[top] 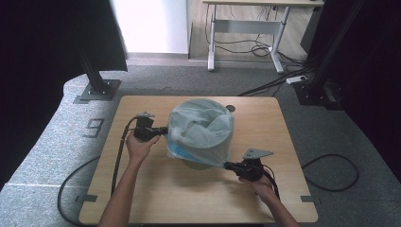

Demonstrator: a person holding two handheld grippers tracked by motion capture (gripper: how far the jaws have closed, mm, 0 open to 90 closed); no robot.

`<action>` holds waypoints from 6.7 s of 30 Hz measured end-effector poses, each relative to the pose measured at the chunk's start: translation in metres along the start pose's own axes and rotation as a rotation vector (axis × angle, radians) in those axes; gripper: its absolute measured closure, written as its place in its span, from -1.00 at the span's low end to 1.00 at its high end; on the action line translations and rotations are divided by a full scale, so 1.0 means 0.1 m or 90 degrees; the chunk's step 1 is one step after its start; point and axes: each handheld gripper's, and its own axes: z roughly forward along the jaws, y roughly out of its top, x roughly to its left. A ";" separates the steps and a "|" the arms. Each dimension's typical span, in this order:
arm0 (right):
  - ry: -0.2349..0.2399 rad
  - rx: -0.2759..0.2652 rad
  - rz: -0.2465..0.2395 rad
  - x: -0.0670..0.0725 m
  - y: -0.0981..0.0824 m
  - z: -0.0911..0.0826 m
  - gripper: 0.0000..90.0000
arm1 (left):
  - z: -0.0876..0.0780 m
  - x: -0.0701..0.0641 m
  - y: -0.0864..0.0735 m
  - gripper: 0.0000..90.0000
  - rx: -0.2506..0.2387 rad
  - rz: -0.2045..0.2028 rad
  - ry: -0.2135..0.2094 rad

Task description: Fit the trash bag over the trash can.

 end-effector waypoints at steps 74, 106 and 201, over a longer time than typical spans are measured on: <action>-0.131 -0.116 0.084 -0.22 -0.17 -0.58 -0.30 | -0.44 -0.96 0.96 -0.24 -0.047 0.173 -0.088; -0.128 -0.100 0.068 -0.21 -0.17 -0.66 -0.29 | 0.62 -1.43 1.42 -0.21 0.151 0.208 -0.057; -0.169 -0.087 0.075 -0.24 -0.28 -0.66 -0.28 | -0.11 -1.26 0.64 -0.25 0.165 0.177 -0.033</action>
